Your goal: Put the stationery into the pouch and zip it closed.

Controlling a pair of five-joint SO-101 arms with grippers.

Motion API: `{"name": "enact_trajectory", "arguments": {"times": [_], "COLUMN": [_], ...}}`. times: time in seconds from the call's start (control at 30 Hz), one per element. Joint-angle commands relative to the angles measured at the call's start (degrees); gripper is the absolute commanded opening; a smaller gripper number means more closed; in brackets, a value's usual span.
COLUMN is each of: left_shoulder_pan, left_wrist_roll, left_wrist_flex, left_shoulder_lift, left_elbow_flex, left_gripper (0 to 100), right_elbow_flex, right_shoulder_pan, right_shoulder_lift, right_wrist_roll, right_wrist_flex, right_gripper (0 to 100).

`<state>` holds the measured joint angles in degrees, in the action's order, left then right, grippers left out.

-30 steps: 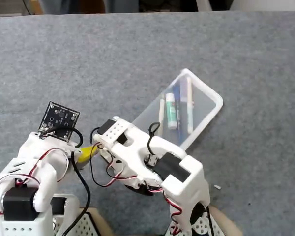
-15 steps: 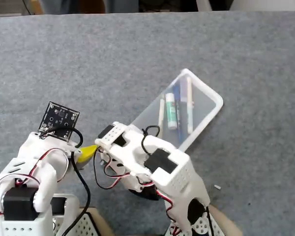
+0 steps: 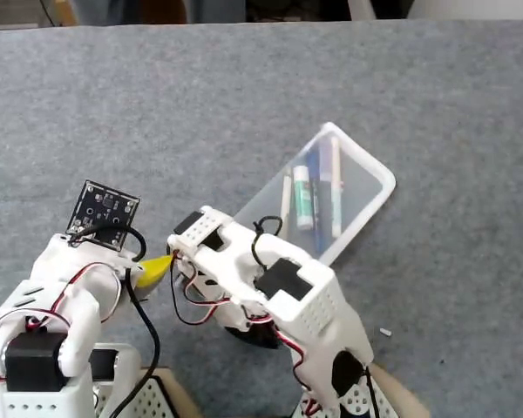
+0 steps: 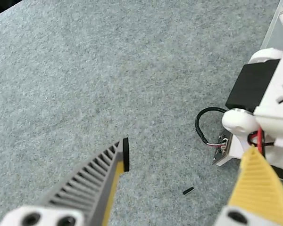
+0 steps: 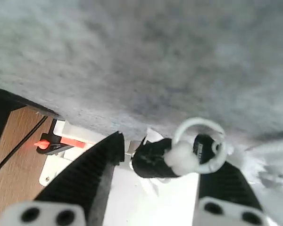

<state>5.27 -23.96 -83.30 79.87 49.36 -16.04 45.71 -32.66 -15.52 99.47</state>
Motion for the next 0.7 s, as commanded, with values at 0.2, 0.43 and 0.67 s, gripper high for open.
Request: {"name": "enact_trajectory", "arguments": {"times": [0.2,0.43,0.67], "left_shoulder_pan": [0.04,0.04,0.04], "left_wrist_roll": [-0.62,-0.70,-0.70], "left_wrist_flex": [0.00,-2.02,-2.11], "left_shoulder_lift": [0.18,0.18,0.09], "left_elbow_flex": [-2.95,-6.20,-7.87], "left_gripper": [38,38,38], "right_elbow_flex": [3.21,5.41,5.05], "right_shoulder_pan": [-1.14,-1.49,-1.49], "right_shoulder_lift": [12.62,11.03,10.86], "right_wrist_roll": [-0.62,-0.53,-0.18], "right_wrist_flex": [-1.05,0.70,0.97], "right_gripper": [26.9,26.9,26.9]}}
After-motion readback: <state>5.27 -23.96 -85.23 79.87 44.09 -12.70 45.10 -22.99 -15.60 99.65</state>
